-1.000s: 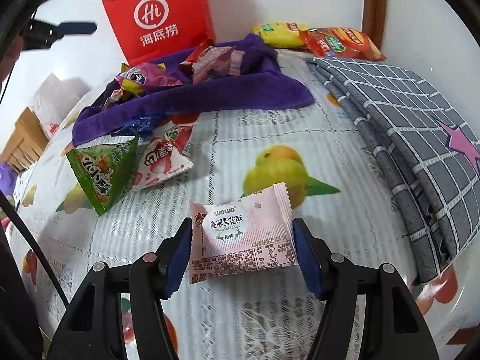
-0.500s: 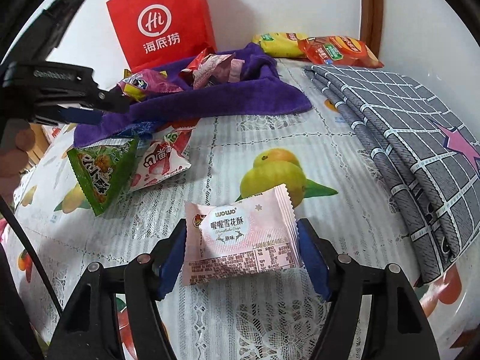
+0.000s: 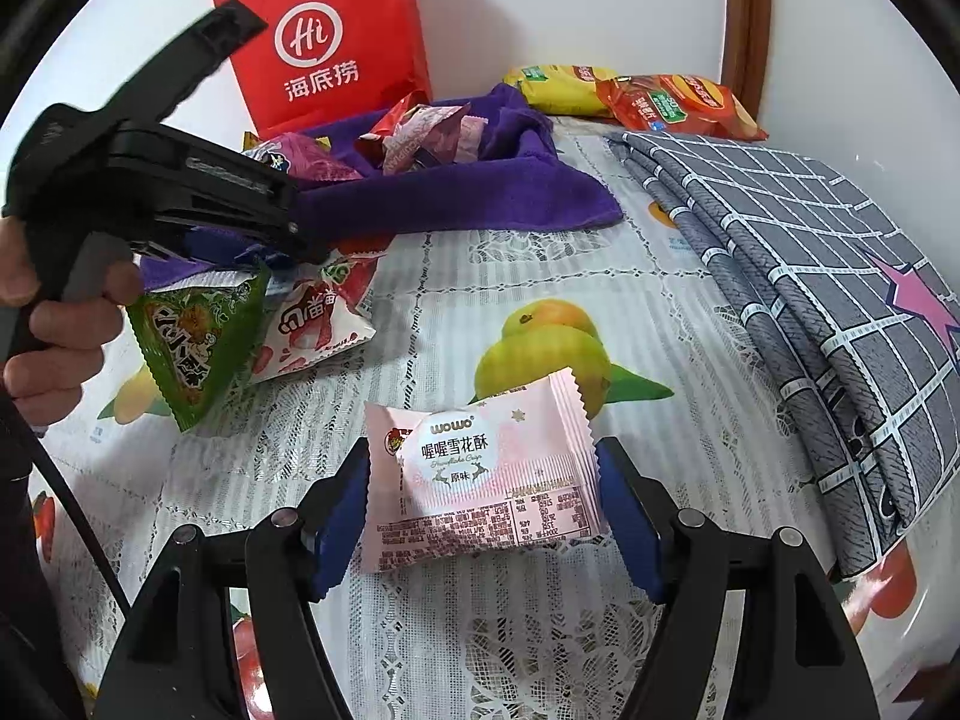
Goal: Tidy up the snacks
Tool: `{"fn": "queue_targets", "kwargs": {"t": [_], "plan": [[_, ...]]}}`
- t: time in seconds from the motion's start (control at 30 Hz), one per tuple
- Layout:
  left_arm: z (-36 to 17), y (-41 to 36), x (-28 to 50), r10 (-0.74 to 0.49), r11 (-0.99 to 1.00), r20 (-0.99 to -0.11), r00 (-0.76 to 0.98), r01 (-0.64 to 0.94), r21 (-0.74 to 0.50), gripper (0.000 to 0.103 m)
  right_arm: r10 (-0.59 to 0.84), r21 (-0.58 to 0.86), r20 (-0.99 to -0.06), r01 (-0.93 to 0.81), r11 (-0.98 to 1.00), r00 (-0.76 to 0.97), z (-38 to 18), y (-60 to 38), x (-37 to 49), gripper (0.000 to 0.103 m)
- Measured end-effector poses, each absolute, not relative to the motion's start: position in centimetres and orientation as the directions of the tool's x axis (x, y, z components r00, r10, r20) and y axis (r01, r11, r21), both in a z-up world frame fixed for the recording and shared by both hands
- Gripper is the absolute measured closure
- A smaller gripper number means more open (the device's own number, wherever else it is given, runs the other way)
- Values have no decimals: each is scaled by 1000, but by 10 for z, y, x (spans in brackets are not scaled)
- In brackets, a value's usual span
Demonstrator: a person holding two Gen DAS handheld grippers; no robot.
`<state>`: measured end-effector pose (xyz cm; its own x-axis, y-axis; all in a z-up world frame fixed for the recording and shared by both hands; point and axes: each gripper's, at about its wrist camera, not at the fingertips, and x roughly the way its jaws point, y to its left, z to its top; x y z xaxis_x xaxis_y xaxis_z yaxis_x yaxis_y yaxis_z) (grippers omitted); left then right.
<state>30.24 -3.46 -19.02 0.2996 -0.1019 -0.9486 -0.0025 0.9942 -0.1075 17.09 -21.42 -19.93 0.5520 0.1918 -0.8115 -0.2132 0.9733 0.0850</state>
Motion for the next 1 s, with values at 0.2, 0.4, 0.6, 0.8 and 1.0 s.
{"fn": "queue_targets", "kwargs": {"t": [0.2, 0.4, 0.6, 0.8, 1.0], "plan": [[-188, -30, 294, -121, 992, -936, 332, 11, -124, 59, 203, 104, -804, -204, 973, 559, -199, -218, 170, 33], [-166, -14, 268, -176, 983, -913, 368, 23, -180, 62, 218, 140, -801, -180, 974, 557, -195, -223, 167, 38], [-133, 6, 243, -198, 978, -880, 431, 26, -207, 62, 257, 188, -782, -177, 966, 568, -169, -223, 164, 40], [-102, 30, 217, -214, 972, -845, 489, 20, -235, 62, 267, 167, -730, -214, 962, 630, -121, -213, 159, 40], [-81, 49, 204, -219, 966, -814, 538, -1, -260, 62, 272, 136, -682, -248, 959, 679, -74, -195, 170, 40]]}}
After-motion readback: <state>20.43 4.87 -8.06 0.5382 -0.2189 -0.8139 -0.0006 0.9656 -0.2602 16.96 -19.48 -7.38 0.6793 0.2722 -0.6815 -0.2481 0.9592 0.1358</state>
